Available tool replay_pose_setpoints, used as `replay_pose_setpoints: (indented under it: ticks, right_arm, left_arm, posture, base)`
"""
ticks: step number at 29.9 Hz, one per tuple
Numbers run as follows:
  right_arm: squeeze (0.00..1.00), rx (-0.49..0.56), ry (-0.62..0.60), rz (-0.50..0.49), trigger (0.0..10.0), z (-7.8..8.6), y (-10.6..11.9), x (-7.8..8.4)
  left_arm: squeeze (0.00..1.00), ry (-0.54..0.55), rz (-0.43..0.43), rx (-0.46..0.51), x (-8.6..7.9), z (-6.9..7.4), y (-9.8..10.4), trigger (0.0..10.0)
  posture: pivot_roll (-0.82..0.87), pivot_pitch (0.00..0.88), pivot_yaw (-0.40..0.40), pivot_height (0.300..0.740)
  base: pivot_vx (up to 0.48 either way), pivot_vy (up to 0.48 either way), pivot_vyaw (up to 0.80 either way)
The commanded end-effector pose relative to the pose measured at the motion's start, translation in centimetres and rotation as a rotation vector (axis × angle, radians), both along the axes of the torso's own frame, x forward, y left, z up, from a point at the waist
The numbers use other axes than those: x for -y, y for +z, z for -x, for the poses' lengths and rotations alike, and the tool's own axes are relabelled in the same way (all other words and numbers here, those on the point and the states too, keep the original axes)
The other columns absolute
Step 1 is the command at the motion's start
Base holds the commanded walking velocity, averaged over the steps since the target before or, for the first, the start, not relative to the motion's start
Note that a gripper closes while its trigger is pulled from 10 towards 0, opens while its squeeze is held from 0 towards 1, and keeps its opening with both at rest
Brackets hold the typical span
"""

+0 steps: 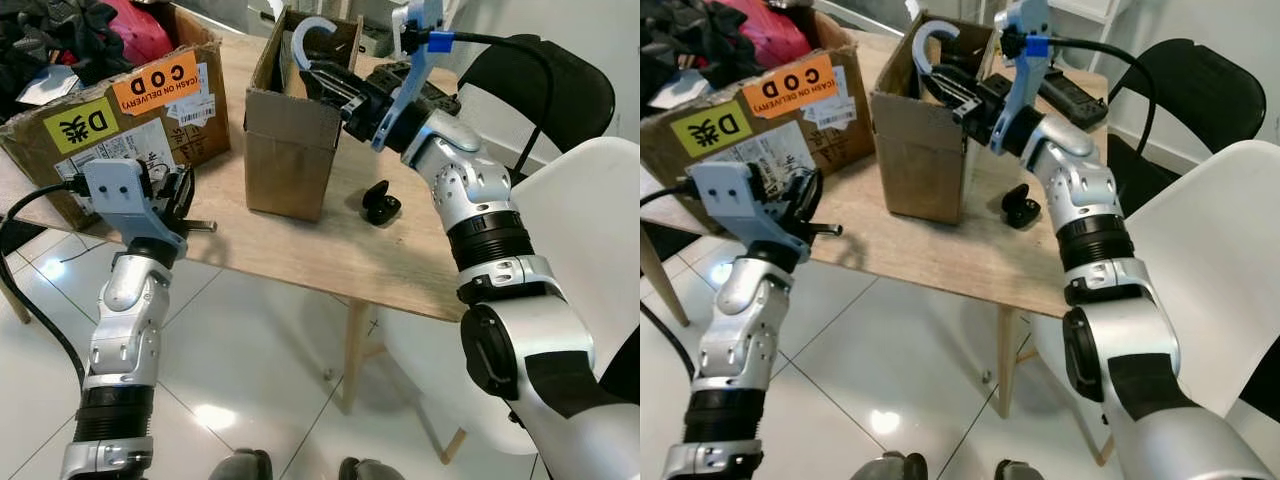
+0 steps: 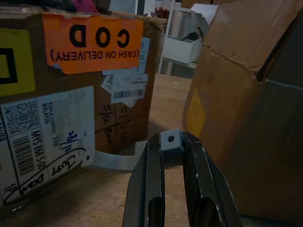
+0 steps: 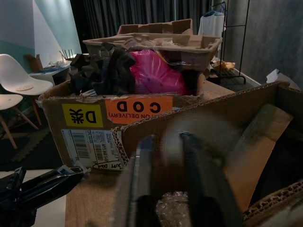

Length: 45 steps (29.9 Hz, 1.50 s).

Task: Picking trash to rubbish bin

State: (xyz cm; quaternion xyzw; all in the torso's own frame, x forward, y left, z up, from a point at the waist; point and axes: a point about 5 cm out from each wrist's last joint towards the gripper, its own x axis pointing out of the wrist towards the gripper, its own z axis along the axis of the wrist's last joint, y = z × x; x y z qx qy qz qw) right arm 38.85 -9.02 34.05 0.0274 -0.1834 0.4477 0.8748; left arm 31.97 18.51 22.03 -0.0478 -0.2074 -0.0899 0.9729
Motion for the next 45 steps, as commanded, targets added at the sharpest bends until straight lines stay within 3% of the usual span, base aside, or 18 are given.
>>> replay_pose_setpoints:
  ticks: [1,12,13,14,15,22,29,35,39,42,45]
  right_arm:
    - [1.0,-0.001,-0.017,0.012,10.0,-0.1,0.3,0.3]
    - [1.0,0.072,-0.029,-0.055,10.0,0.4,1.7,1.1]
    - [0.8,0.087,-0.04,-0.077,10.0,0.5,2.0,1.4]
    - [0.8,0.087,-0.04,-0.077,10.0,0.5,2.0,1.4]
    - [0.01,0.106,-0.052,-0.131,10.0,0.6,2.7,2.1]
    - [0.0,0.119,-0.092,-0.178,10.0,0.6,2.9,3.2]
    - [0.0,0.108,-0.177,-0.144,10.0,0.1,2.4,3.9]
    - [0.0,0.092,-0.263,0.023,10.0,-0.6,1.0,3.8]
    - [0.0,0.132,-0.151,-0.058,10.0,0.3,2.1,3.5]
    - [0.0,0.211,0.037,-0.215,10.0,2.2,3.9,3.7]
    - [0.0,0.248,0.14,-0.278,10.0,3.3,4.4,4.1]
  left_arm:
    - [0.0,-0.012,0.009,-0.015,0.2,0.1,-0.4,10.0]
    - [0.0,-0.019,0.022,0.001,0.4,-0.2,0.1,10.0]
    - [0.0,-0.018,0.027,0.006,0.4,-0.2,0.3,10.0]
    - [0.0,-0.018,0.027,0.006,0.4,-0.2,0.3,10.0]
    - [0.0,-0.014,0.038,0.018,0.2,-0.4,0.7,10.0]
    - [0.0,-0.011,0.039,0.036,-0.1,-0.6,1.3,10.0]
    - [0.0,-0.018,0.039,0.038,0.1,-0.6,1.3,10.0]
    - [0.0,-0.019,0.041,0.033,0.2,-0.5,1.0,10.0]
    - [0.0,-0.017,0.044,0.033,0.1,-0.4,1.0,10.0]
    - [0.0,-0.014,0.047,0.037,0.0,-0.4,1.1,10.0]
    - [0.0,-0.015,0.047,0.038,0.1,-0.5,1.1,10.0]
  posture:
    - [0.01,0.215,-0.018,0.74]
    - [0.01,0.204,-0.016,0.74]
    - [0.01,0.198,-0.015,0.74]
    - [0.01,0.198,-0.015,0.74]
    - [0.01,0.19,-0.011,0.74]
    - [0.01,0.181,-0.008,0.74]
    - [0.01,0.181,-0.007,0.74]
    - [0.01,0.183,-0.015,0.74]
    - [0.01,0.18,-0.019,0.74]
    - [0.01,0.177,-0.02,0.74]
    - [0.01,0.173,-0.021,0.74]
  base:
    - [0.0,0.0,0.0]
    - [0.0,0.0,0.0]
    - [0.0,0.0,0.0]
    - [0.0,0.0,0.0]
    - [0.0,0.0,0.0]
    - [0.0,0.0,0.0]
    - [0.0,0.0,0.0]
    - [0.0,0.0,0.0]
    - [0.0,0.0,0.0]
    - [0.0,0.0,0.0]
    - [0.0,0.0,0.0]
